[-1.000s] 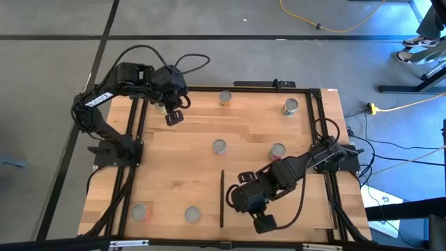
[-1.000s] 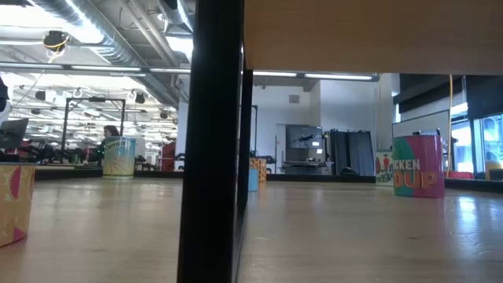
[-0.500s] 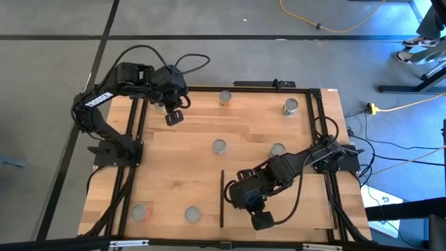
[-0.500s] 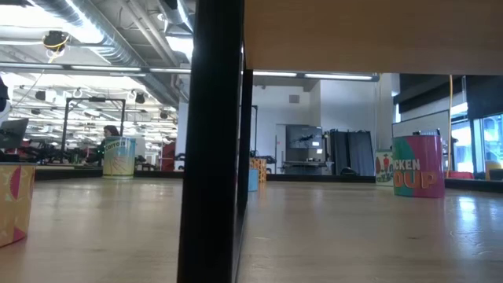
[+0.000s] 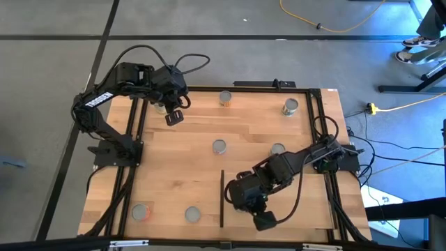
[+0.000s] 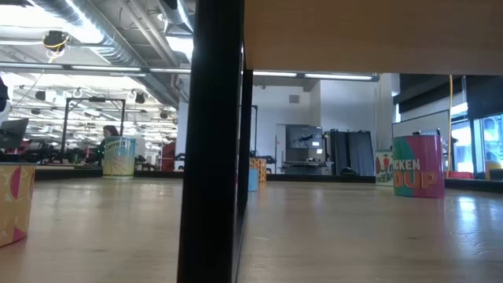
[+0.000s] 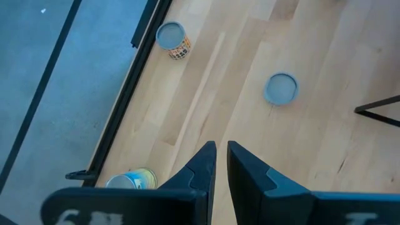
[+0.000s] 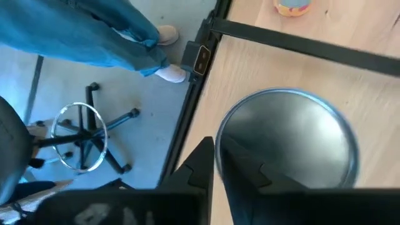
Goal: Pick and place cans onto a shelf
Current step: Put the canned cherries on the shelf
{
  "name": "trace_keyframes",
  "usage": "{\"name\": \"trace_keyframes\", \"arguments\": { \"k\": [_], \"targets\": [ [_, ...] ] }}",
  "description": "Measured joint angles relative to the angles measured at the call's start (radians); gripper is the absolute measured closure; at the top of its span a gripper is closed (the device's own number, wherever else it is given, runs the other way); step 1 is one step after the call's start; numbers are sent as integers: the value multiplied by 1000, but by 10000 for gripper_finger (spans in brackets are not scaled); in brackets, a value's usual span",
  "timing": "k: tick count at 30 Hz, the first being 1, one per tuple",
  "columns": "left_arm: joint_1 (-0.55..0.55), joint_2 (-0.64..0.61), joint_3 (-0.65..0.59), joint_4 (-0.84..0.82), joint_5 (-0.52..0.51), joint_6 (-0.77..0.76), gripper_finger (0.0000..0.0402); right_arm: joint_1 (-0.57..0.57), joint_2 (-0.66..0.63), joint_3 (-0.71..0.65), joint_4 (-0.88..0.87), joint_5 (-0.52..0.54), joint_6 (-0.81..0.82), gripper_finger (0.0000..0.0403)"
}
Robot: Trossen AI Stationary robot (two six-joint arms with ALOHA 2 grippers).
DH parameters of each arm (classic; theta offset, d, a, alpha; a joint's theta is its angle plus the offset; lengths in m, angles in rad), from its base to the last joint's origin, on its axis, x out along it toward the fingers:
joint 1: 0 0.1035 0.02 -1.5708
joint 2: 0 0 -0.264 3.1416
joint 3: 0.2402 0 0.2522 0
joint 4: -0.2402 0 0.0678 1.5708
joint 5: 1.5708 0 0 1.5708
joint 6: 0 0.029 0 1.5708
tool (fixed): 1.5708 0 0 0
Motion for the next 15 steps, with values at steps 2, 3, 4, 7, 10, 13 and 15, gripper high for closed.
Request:
{"name": "trace_keyframes", "arguments": {
  "k": [2, 3, 4, 7, 10, 13, 15],
  "targets": [
    [0, 0, 0, 0, 0, 0, 368, 0, -10, -1, 6, 31, -18, 370],
    [0, 0, 0, 0, 0, 0, 368, 0, -19, -1, 12, 40, -24, 370],
    [0, 0, 0, 0, 0, 0, 368, 0, -28, -1, 15, 51, -27, 370],
    [0, 0, 0, 0, 0, 0, 368, 1, -58, -1, 17, 141, -31, 370],
    [0, 0, 0, 0, 0, 0, 368, 0, -85, -1, -4, 295, -25, 370],
    [0, 0, 0, 0, 0, -1, 368, -17, -90, 0, -61, 428, 41, 370],
    [0, 0, 0, 0, 0, -1, 368, -37, -88, -7, -134, 441, 123, 372]
  ]
}}
